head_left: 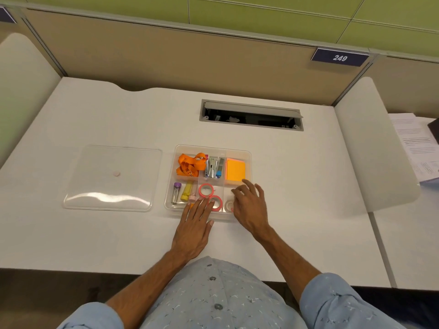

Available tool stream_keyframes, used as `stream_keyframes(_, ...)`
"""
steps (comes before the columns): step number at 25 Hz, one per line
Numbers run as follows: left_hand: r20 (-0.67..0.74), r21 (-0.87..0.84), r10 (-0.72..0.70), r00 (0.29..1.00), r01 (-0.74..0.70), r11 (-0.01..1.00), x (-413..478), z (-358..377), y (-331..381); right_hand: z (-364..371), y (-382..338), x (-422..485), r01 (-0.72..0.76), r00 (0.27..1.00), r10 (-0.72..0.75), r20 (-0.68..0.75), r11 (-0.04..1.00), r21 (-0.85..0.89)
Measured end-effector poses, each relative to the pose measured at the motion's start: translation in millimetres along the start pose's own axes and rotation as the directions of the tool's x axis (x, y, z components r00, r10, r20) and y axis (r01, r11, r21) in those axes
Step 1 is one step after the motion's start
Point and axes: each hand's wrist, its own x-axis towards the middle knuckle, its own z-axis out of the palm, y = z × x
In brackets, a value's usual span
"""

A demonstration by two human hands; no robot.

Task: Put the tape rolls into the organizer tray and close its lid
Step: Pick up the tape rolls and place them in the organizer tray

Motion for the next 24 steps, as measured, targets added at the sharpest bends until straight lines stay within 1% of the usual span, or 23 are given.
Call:
stream_keyframes(2, -0.023, -0.010, 0.002, 1.000, -0.002, 1.000, -1.0, 0.4, -0.1, -3.7, 6.7, 1.1, -0.123, 0.990, 0.123, -0.075, 0.992, 0.015)
stream_keyframes(4, -0.024, -0.009, 0.007, 1.000, -0.007, 1.000, -1.8, -0.7, 0.3, -5.3, 9.8, 4.1, -0.157, 0.986, 0.157, -0.054, 0.988, 0.006)
stream_keyframes(6, -0.019, -0.013, 0.009, 1.000, -0.009, 1.000, -1.3, -1.0, 0.0, -4.6, 7.6, 6.5, -0.138, 0.990, 0.139, 0.012, 0.990, -0.030)
stream_keyframes(8, -0.006, -0.016, 0.005, 1.000, -0.005, 1.000, -0.1, -1.5, -0.1, -4.2, 3.4, 10.1, -0.128, 0.990, 0.131, 0.048, 0.990, -0.059)
stream_keyframes(12, 0.044, 0.002, 0.001, 0.999, -0.001, 1.000, 0.5, -1.3, -2.9, -5.5, -9.0, 21.3, -0.134, 0.989, 0.137, 0.052, 0.989, -0.055)
stream_keyframes(15, 0.083, 0.013, -0.005, 0.997, 0.004, 1.000, 2.2, -1.9, -3.9, -5.6, -15.5, 26.9, -0.097, 0.994, 0.100, 0.051, 0.994, -0.056)
stream_keyframes(19, 0.099, 0.022, -0.004, 0.995, 0.002, 1.000, 1.7, -2.8, -5.7, -3.0, -21.0, 29.6, -0.052, 0.994, 0.057, 0.093, 0.997, -0.060)
stream_keyframes(21, 0.106, 0.038, -0.002, 0.994, -0.002, 0.999, 1.6, -2.6, -6.7, -1.6, -20.7, 28.2, -0.075, 0.993, 0.077, 0.087, 0.997, -0.031)
stream_keyframes(24, 0.095, 0.049, 0.009, 0.995, -0.014, 0.999, 2.2, -1.9, -7.8, -1.5, -13.9, 23.2, -0.102, 0.994, 0.102, 0.037, 0.995, -0.011)
